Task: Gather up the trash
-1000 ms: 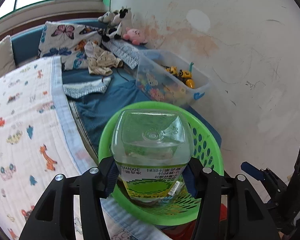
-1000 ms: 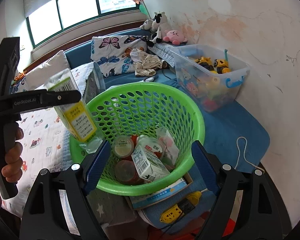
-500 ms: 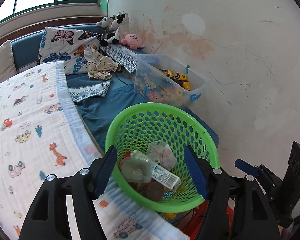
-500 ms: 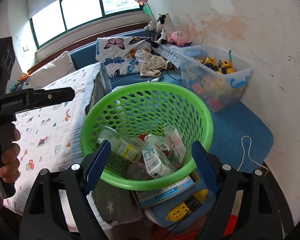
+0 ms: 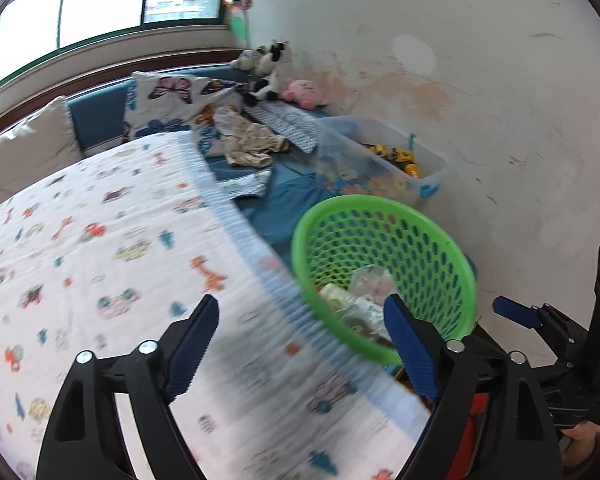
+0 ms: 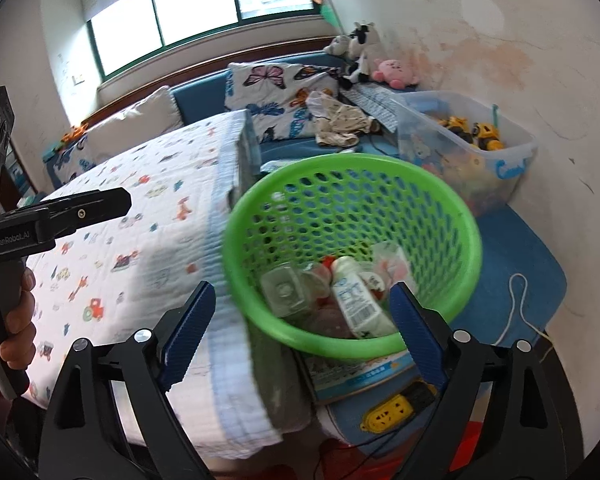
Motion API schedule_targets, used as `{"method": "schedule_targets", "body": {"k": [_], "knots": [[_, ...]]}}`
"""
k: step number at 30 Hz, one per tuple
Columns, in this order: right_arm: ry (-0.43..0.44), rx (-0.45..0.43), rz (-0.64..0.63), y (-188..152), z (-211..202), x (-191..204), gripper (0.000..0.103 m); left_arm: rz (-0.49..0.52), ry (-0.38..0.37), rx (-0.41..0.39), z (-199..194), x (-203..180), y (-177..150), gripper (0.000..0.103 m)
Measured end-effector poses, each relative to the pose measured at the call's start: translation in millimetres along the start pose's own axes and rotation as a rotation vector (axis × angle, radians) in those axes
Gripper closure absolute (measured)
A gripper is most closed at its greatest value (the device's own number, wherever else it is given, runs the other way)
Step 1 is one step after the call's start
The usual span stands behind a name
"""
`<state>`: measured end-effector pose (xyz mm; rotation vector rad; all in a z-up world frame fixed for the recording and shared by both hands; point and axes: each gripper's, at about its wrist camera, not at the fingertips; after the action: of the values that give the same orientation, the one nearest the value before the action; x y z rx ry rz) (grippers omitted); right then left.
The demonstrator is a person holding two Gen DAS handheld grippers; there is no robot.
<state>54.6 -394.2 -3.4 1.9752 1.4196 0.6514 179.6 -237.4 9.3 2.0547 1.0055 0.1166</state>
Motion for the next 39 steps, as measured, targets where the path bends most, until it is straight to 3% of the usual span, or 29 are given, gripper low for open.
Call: {"method": "schedule_targets", "body": {"k": [8, 18, 39], "knots": [[0.038, 0.004, -0.059, -1.9, -3.2, 38.7, 0.010, -0.066, 0.089, -0.026, -34.0, 33.6, -23.0, 0.012], [0.109, 0.015, -0.061, -2.8, -3.1, 70.4, 0.005, -0.124, 0.184, -0.010, -62.9, 68.6, -55.3, 0.010], [0.123, -0.018, -0.090, -3.7, -17.2, 107.8, 0.005, -0.200, 0.331, -0.128, -132.5, 103.4, -95.6, 0.007]]}}
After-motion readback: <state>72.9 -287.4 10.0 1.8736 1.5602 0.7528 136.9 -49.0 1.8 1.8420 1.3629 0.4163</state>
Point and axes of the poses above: each gripper's, at about its wrist camera, not at the fingertips, and z roughly the way its jaws point, x to its left, y to its top, and after that the axes turned 7 degrees about -y, right-handed
